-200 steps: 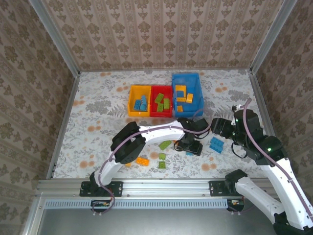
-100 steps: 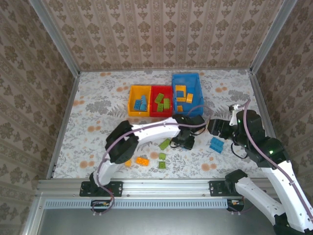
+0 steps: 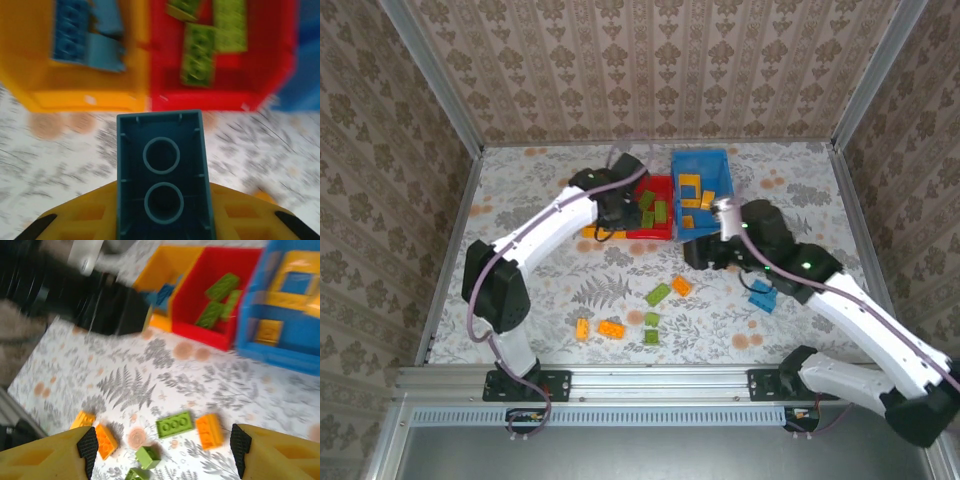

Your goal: Sort the legos into containers by color

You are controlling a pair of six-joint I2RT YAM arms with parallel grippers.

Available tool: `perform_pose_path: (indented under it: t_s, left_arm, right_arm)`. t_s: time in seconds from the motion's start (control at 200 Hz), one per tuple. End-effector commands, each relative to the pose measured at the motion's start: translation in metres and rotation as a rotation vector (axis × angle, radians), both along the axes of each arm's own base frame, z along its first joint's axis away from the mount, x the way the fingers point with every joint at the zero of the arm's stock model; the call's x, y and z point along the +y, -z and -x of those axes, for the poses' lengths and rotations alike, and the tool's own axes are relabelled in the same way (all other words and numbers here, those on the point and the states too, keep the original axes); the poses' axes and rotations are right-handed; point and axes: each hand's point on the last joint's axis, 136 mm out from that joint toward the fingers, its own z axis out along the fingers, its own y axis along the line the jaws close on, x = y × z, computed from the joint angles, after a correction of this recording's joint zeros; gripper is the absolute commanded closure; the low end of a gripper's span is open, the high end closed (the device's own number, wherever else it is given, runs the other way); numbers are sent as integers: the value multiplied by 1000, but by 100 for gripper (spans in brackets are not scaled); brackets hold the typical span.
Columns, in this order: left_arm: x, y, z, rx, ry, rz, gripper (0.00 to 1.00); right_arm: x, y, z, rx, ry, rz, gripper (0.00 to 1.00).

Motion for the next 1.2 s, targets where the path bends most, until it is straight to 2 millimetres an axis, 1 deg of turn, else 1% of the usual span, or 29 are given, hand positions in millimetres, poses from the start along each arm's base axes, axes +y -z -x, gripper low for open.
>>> perform_pose_path:
  t_s: [0.0, 0.14, 0.215, 0.265, 0.29, 0.315, 0.32, 0.33, 0.365, 0.42, 0.475, 0.48, 0.49, 0.52, 0.58, 0.695, 0.745, 0.795, 0.86, 0.95, 0.995, 1.03, 1.035, 1.045, 1.06, 1.09, 1.1, 1.115, 1.195]
  left_arm:
    - [24, 6, -38, -24, 13, -84, 68]
    - [44, 21, -90, -32, -45, -117, 69]
    - [47, 30, -112, -33, -61, -122, 71]
    - [49, 37, -123, -27, -70, -135, 71]
    - [49, 44, -126, -17, -68, -147, 71]
    - [47, 46, -130, -16, -68, -151, 71]
    - [53, 47, -133, -12, -81, -152, 71]
    - [58, 49, -136, -9, -91, -154, 72]
    - [61, 53, -142, -6, -94, -156, 72]
    - [60, 59, -149, -1, -92, -153, 71]
    - [57, 64, -154, 3, -81, -152, 71]
    - [57, 64, -155, 1, -80, -152, 71]
    - [57, 65, -155, 4, -79, -153, 71]
    - [56, 68, -156, 9, -77, -154, 70]
    - [54, 71, -158, 16, -73, -152, 67]
    - [51, 75, -157, 29, -75, -140, 54]
    - [49, 74, -156, 29, -69, -133, 50]
    - [46, 71, -155, 22, -61, -130, 49]
    - [42, 64, -154, 12, -51, -123, 48]
    - [36, 48, -150, -12, -42, -102, 49]
    - [34, 39, -148, -26, -47, -87, 49]
    - [34, 32, -147, -35, -55, -73, 49]
    - [34, 31, -146, -38, -57, -71, 49]
    - [34, 29, -146, -40, -58, -67, 49]
    - [35, 25, -145, -45, -63, -60, 49]
    - [35, 19, -142, -55, -71, -50, 49]
    - [25, 16, -137, -61, -53, -45, 49]
    - [21, 12, -134, -67, -48, -39, 49]
    - [18, -7, -122, -99, -53, -18, 47]
  right_arm:
    - [36, -16, -16, -117, -81, -74, 26]
    - [61, -7, -41, -122, -95, -95, 24]
    - [70, -1, -50, -109, -105, -88, 24]
    - [74, 1, -55, -101, -106, -83, 24]
    - [75, 1, -58, -101, -104, -83, 24]
    - [76, 2, -60, -97, -101, -81, 24]
    - [76, 2, -60, -97, -101, -82, 24]
    - [77, 2, -61, -97, -100, -82, 24]
    - [78, 4, -63, -93, -96, -82, 24]
    - [78, 6, -66, -86, -92, -84, 24]
    - [78, 3, -68, -87, -88, -92, 24]
    - [79, 8, -69, -77, -87, -85, 24]
    - [80, 13, -70, -67, -87, -78, 24]
    - [80, 17, -72, -57, -84, -74, 24]
    - [80, 19, -74, -50, -80, -72, 23]
    - [78, 23, -77, -40, -73, -66, 23]
    - [77, 25, -78, -36, -69, -61, 23]
    - [75, 27, -78, -31, -68, -53, 23]
    - [71, 30, -77, -28, -65, -36, 23]
    - [60, 36, -75, -29, -45, 2, 23]
    - [52, 44, -73, -17, -23, 31, 23]
    - [45, 55, -72, 5, -6, 61, 23]
    - [45, 55, -72, 5, -6, 61, 23]
    - [42, 48, -69, -7, -2, 54, 23]
    - [40, 47, -68, -9, 2, 58, 23]
    - [35, 52, -65, 0, 9, 76, 24]
    - [33, 54, -63, 4, 11, 81, 24]
    - [31, 57, -62, 11, 17, 89, 24]
    - [15, 78, -51, 67, 57, 141, 24]
